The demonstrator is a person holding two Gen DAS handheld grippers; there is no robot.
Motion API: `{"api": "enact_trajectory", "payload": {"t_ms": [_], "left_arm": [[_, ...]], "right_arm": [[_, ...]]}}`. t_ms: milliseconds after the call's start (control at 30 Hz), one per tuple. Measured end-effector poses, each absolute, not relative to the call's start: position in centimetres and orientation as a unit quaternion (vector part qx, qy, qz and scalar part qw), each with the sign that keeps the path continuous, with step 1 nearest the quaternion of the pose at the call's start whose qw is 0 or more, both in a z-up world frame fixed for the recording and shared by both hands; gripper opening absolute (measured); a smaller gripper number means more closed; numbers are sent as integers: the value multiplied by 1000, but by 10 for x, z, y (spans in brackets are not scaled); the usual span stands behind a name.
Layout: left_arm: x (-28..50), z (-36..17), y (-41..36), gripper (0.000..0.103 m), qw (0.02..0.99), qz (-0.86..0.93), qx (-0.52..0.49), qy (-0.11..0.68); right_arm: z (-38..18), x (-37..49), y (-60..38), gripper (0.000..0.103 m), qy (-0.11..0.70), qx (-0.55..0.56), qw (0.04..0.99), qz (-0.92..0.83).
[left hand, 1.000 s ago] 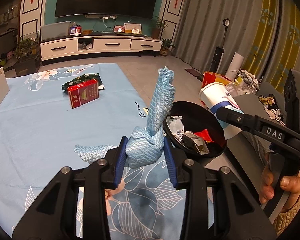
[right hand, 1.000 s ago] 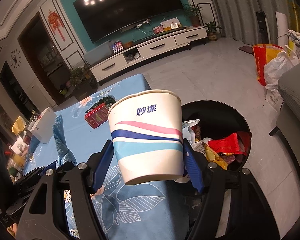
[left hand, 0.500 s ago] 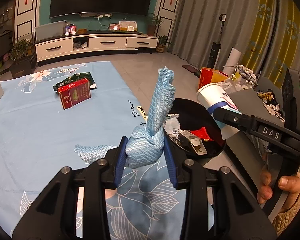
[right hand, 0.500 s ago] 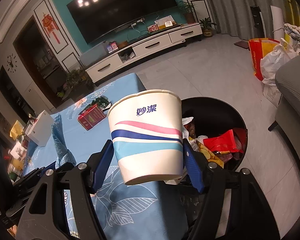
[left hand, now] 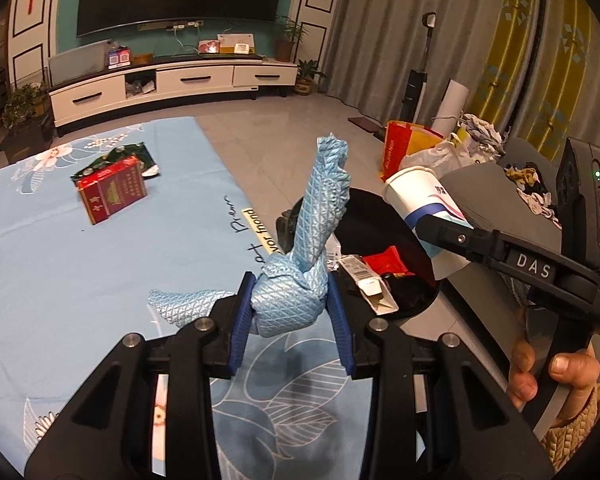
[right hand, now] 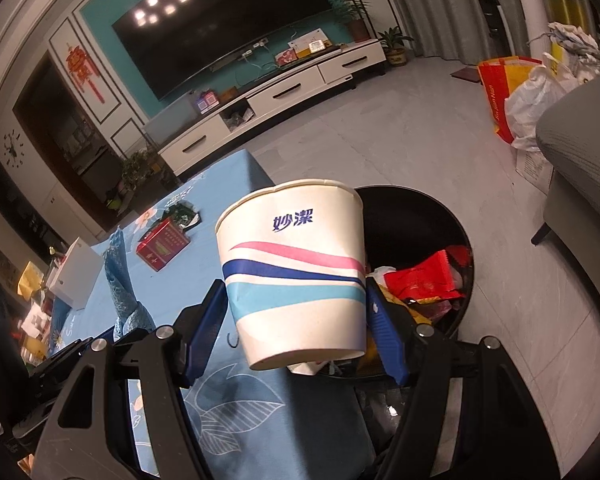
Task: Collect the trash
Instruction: 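Carry the blue mesh cloth and white paper cup over the black bin, then open both grippers over the bin to drop cloth and cup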
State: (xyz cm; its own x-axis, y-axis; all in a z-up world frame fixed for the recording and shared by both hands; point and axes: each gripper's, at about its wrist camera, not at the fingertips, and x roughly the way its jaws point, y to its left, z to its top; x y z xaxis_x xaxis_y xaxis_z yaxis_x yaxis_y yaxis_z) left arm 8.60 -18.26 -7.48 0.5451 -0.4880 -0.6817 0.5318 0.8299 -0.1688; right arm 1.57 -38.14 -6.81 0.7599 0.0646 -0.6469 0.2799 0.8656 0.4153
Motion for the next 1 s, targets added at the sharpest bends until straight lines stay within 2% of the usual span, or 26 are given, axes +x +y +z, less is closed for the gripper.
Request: {"api": "enact_trajectory", "payload": {"t_ms": [467, 867, 933, 1000], "left_arm": [[121, -84, -217, 37, 853, -333, -7, 402], [157, -110, -281, 38, 833, -356, 15, 424], [160, -116, -287, 42, 832, -356, 21, 425], [163, -121, -289, 57, 833, -354, 26, 425]], "right_arm": [[-94, 14, -423, 68, 340, 286, 891, -92], [-119, 43, -439, 70, 358, 278, 885, -104], [-123, 49, -443, 71, 366, 278, 882, -107], [-129, 55, -447, 71, 375, 283, 876, -109]]}}
